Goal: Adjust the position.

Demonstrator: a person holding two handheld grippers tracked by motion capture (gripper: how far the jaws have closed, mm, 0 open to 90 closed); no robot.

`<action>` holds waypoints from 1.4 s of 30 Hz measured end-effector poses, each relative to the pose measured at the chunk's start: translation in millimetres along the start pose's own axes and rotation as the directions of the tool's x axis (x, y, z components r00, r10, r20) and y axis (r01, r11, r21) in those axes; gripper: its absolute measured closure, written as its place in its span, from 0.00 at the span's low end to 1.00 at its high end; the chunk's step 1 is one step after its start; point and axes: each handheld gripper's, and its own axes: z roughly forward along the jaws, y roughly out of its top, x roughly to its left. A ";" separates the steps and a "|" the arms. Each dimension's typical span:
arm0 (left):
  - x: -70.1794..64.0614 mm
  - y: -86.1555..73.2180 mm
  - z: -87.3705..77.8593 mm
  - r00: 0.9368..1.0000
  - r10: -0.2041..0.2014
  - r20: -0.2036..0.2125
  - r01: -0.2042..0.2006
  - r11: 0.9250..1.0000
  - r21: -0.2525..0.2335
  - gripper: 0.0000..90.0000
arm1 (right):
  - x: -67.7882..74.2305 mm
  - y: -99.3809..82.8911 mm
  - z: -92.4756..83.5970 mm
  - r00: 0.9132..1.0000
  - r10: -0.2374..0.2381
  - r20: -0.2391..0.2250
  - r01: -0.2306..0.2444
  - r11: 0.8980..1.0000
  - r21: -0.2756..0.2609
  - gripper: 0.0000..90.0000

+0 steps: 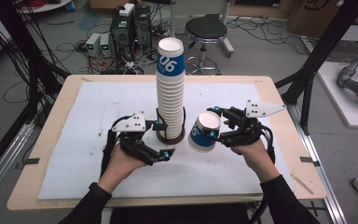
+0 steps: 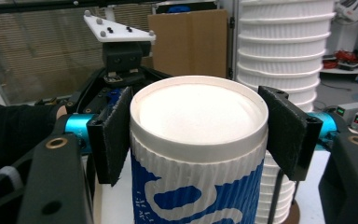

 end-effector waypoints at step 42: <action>-7.8 -3.8 51.9 0.993 -0.031 0.110 0.028 0.999 0.026 0.17 | 14.1 -5.0 29.6 0.994 0.010 -0.106 -0.005 0.999 0.051 0.34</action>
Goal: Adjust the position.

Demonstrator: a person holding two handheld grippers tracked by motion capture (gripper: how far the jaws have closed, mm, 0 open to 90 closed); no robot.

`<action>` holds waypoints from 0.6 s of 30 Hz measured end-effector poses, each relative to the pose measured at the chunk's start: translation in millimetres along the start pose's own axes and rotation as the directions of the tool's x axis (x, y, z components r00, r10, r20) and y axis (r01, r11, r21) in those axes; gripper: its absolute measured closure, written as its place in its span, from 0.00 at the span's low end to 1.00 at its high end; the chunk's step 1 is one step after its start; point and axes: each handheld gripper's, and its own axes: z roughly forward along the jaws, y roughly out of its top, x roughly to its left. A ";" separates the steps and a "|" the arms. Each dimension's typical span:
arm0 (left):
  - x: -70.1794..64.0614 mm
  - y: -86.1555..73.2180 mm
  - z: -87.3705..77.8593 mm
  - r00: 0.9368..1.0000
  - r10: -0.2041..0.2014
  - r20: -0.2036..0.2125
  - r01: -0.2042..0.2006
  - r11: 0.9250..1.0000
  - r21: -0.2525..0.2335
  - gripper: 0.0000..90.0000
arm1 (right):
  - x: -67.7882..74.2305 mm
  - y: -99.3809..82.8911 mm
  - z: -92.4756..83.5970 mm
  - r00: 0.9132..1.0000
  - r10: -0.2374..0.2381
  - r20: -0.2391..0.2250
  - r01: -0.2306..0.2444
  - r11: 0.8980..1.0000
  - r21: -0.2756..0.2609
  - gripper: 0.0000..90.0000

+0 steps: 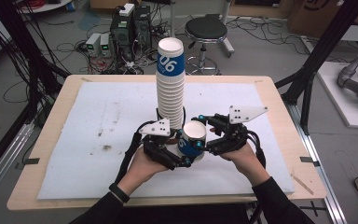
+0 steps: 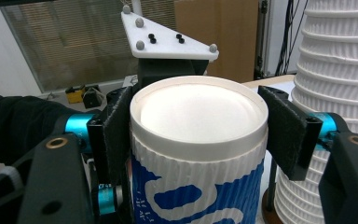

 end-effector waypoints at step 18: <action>1.0 2.8 -6.4 0.999 0.031 -0.010 -0.030 0.997 0.067 0.21 | -2.2 10.7 -12.9 1.000 0.005 0.013 -0.006 0.999 0.035 0.24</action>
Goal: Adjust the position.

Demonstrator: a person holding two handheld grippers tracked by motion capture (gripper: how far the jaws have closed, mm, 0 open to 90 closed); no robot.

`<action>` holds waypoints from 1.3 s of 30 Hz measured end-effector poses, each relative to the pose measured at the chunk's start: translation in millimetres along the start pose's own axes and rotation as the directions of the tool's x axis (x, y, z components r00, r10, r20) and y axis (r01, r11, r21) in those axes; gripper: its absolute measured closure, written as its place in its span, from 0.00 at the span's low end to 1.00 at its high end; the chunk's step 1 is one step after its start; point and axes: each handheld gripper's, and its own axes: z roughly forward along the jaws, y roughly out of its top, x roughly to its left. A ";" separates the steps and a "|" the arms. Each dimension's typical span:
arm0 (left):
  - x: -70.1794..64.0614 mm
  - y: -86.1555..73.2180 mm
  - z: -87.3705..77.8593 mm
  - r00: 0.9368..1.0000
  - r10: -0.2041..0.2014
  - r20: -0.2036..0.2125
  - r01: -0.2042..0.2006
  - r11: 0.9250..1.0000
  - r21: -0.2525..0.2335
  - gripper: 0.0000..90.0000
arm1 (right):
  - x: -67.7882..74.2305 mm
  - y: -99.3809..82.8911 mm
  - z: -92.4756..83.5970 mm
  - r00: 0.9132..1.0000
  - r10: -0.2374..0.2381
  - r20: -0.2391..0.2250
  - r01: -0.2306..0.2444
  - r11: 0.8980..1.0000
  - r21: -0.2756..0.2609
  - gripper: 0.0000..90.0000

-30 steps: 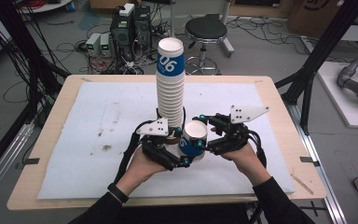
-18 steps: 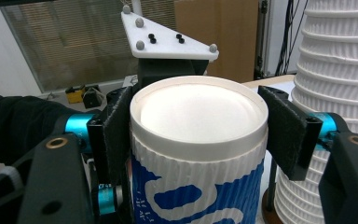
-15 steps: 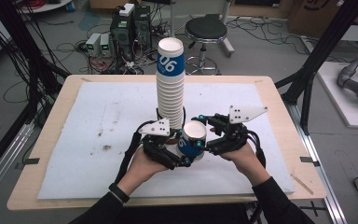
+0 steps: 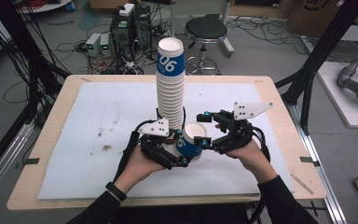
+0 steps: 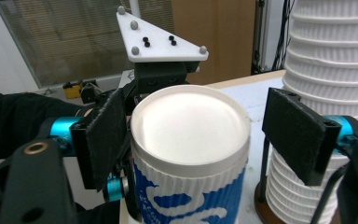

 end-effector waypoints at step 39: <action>2.5 -1.9 -15.7 0.999 -0.036 0.007 0.037 0.986 -0.165 0.19 | -11.0 -4.2 -4.2 0.995 0.076 -0.065 -0.075 0.997 0.009 0.34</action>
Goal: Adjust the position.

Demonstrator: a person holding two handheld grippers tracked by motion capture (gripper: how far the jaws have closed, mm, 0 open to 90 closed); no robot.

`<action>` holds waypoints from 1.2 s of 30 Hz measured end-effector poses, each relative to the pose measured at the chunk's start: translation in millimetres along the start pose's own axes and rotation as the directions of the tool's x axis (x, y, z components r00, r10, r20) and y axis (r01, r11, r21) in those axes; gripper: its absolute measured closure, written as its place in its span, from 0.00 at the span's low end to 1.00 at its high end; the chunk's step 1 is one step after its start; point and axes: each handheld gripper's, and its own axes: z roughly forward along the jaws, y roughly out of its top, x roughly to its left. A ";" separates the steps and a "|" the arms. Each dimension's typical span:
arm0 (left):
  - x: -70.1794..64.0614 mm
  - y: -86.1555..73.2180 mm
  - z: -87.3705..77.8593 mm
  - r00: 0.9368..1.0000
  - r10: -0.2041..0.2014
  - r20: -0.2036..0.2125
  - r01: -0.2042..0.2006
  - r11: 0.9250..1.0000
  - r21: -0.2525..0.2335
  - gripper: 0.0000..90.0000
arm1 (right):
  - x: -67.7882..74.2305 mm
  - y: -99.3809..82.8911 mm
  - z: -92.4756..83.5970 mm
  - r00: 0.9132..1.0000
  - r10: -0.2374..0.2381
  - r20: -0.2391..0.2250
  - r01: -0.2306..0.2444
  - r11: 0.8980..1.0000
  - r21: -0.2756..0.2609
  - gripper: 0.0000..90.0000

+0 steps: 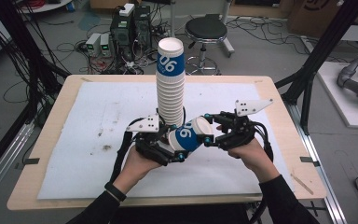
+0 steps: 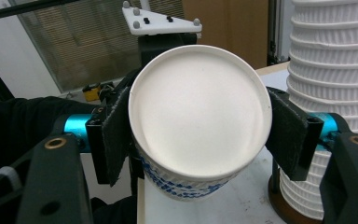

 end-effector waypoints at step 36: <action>-2.1 10.2 -4.9 0.995 0.081 -0.062 -0.071 0.986 0.150 0.13 | -2.7 0.5 -1.7 0.995 -0.094 0.038 0.084 0.972 0.218 0.34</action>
